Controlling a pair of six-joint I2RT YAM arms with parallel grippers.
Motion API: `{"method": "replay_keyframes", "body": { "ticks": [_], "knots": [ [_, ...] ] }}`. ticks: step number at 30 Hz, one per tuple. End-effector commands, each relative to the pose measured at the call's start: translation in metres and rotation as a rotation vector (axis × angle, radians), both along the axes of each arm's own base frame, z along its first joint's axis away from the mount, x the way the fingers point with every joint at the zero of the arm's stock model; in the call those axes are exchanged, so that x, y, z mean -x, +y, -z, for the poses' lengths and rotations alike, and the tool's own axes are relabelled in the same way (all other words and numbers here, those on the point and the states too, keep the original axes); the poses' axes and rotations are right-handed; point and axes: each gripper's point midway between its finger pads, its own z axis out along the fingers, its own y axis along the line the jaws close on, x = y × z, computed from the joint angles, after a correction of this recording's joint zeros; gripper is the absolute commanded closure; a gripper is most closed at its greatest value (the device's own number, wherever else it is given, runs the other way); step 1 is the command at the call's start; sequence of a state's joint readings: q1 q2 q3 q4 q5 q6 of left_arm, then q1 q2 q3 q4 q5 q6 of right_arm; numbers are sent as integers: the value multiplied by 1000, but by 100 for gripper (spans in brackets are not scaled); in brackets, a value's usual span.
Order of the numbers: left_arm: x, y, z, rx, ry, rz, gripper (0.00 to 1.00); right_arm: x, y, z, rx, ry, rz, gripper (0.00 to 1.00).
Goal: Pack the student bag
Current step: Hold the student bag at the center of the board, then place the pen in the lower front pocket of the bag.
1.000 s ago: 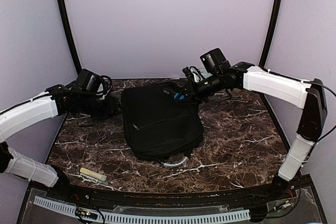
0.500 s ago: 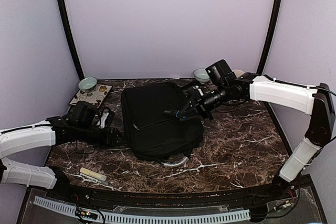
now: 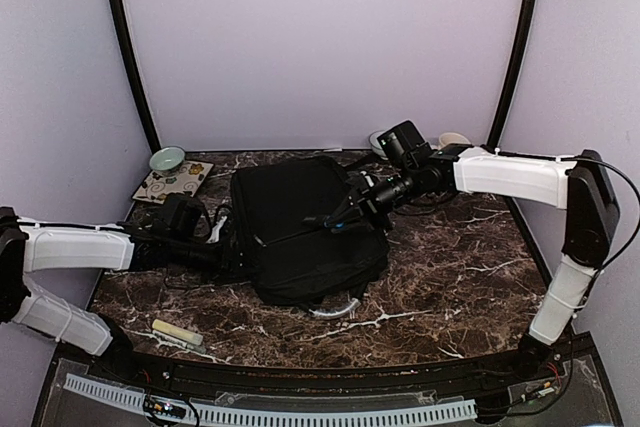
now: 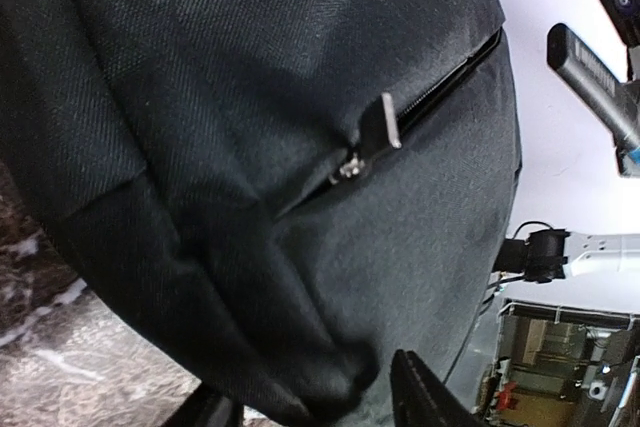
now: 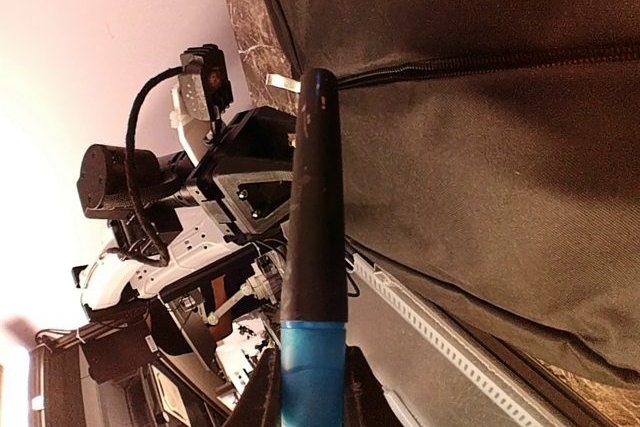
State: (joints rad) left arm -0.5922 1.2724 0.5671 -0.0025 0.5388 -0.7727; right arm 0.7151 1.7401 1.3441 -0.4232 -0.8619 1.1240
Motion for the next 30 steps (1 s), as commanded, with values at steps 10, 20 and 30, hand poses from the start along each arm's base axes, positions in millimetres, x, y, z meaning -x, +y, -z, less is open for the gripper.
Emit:
{"method": "replay_keyframes", "body": {
  "ticks": [10, 20, 30],
  "knots": [
    [-6, -20, -11, 145, -4, 8, 100, 12, 1, 24, -13, 122, -36, 100],
    [-7, -14, -10, 92, -45, -10, 100, 0, -17, 73, 79, 183, 4, 100],
    [-1, -26, -13, 50, -66, 55, 100, -67, 2, 54, -32, -72, 129, 100]
  ]
}}
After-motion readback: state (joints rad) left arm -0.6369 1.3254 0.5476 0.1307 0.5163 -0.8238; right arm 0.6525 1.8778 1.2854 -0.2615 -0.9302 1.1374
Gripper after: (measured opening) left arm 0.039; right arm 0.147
